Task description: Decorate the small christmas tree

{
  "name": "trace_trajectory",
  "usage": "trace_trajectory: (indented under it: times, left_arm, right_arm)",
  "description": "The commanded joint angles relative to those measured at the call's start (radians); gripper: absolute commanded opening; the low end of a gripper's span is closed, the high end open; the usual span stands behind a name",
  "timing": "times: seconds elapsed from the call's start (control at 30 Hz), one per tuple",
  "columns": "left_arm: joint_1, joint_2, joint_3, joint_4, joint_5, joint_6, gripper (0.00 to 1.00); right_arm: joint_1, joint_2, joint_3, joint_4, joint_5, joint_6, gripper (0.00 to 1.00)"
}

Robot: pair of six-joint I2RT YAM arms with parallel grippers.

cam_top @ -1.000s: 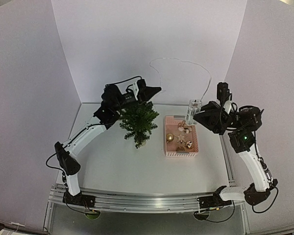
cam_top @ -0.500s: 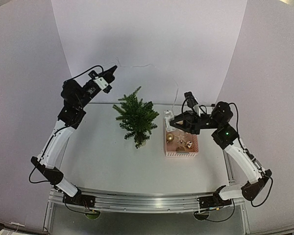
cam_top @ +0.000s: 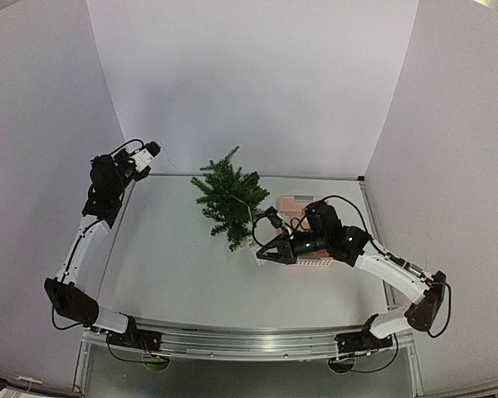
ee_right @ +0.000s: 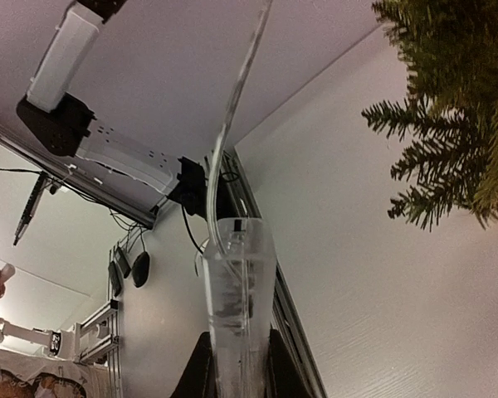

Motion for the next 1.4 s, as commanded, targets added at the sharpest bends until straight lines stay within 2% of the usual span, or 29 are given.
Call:
trace_trajectory:
  times: [0.0, 0.1, 0.27, 0.43, 0.67, 1.2, 1.3, 1.37]
  left_arm:
    - [0.056, -0.069, -0.063, 0.017, 0.002, -0.006, 0.0]
    - [0.069, -0.094, -0.131, 0.019, 0.027, 0.003, 0.0]
    - [0.07, -0.074, -0.195, 0.061, 0.038, 0.013, 0.0]
    - [0.078, -0.007, -0.143, 0.113, 0.028, -0.048, 0.0]
    - [0.101, 0.051, -0.128, 0.141, 0.033, -0.031, 0.0]
    - [0.159, 0.094, -0.141, 0.172, 0.055, 0.012, 0.0]
    - [0.162, 0.115, -0.135, 0.186, 0.052, 0.012, 0.0]
    - [0.162, 0.128, -0.127, 0.192, 0.055, 0.005, 0.0]
  right_arm:
    - [0.102, 0.034, -0.095, -0.113, 0.205, -0.073, 0.01]
    - [0.15, 0.072, -0.133, -0.113, 0.297, -0.104, 0.01]
    - [0.156, 0.157, -0.114, -0.106, 0.483, -0.186, 0.01]
    - [0.155, 0.197, -0.106, -0.089, 0.563, -0.229, 0.01]
    - [0.139, 0.204, -0.143, 0.0, 0.702, -0.272, 0.0]
    - [0.131, 0.347, -0.128, 0.2, 0.844, -0.297, 0.0]
    - [0.132, 0.356, -0.142, 0.243, 0.862, -0.289, 0.02]
    - [0.131, 0.362, -0.154, 0.277, 0.866, -0.28, 0.06]
